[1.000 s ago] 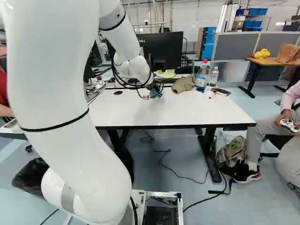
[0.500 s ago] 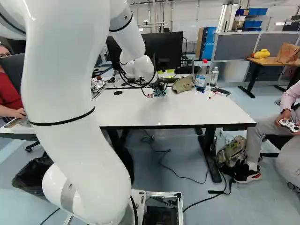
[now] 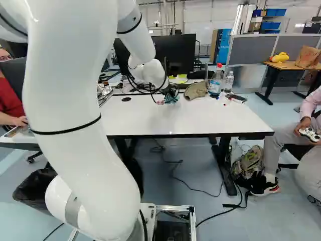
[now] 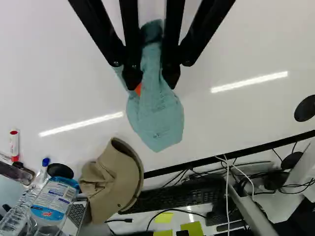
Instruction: Clean the table with the green towel
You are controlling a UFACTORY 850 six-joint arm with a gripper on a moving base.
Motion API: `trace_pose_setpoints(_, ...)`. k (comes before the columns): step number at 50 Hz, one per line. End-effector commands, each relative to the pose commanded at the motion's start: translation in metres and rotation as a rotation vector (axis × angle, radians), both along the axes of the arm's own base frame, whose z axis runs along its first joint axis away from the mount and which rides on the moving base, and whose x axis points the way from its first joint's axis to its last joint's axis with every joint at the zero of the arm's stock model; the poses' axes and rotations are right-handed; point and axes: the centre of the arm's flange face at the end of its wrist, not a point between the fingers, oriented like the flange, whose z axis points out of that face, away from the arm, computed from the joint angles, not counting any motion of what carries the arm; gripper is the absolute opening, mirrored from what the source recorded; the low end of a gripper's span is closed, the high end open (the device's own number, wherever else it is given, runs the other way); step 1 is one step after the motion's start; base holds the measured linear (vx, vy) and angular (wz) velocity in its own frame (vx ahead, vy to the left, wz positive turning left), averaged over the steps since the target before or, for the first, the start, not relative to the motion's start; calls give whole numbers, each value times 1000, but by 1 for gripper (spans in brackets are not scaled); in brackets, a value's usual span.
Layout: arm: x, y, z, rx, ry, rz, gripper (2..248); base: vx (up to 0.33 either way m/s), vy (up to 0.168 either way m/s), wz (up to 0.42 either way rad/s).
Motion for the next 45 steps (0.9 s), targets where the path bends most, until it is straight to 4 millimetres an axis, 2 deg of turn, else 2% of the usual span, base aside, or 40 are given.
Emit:
trace_pose_setpoints(3,0,0,0,0,0,0,54,0,0,0)
trace_pose_setpoints(4,0,0,0,0,0,0,84,0,0,0)
trace_pose_setpoints(9,0,0,0,0,0,0,84,0,0,0)
trace_pose_setpoints(10,0,0,0,0,0,0,119,0,0,0)
trace_pose_setpoints(14,0,0,0,0,0,0,119,0,0,0)
trace_pose_setpoints(15,0,0,0,0,0,0,154,0,0,0)
trace_pose_setpoints(19,0,0,0,0,0,0,154,0,0,0)
trace_pose_setpoints(20,0,0,0,0,0,0,191,0,0,0)
trace_pose_setpoints(24,0,0,0,0,0,0,191,0,0,0)
trace_pose_setpoints(25,0,0,0,0,0,0,229,0,0,0)
trace_pose_setpoints(30,0,0,0,0,0,0,229,0,0,0)
trace_pose_setpoints(31,0,0,0,0,0,0,247,0,0,0)
trace_pose_setpoints(45,0,0,0,0,0,0,247,0,0,0)
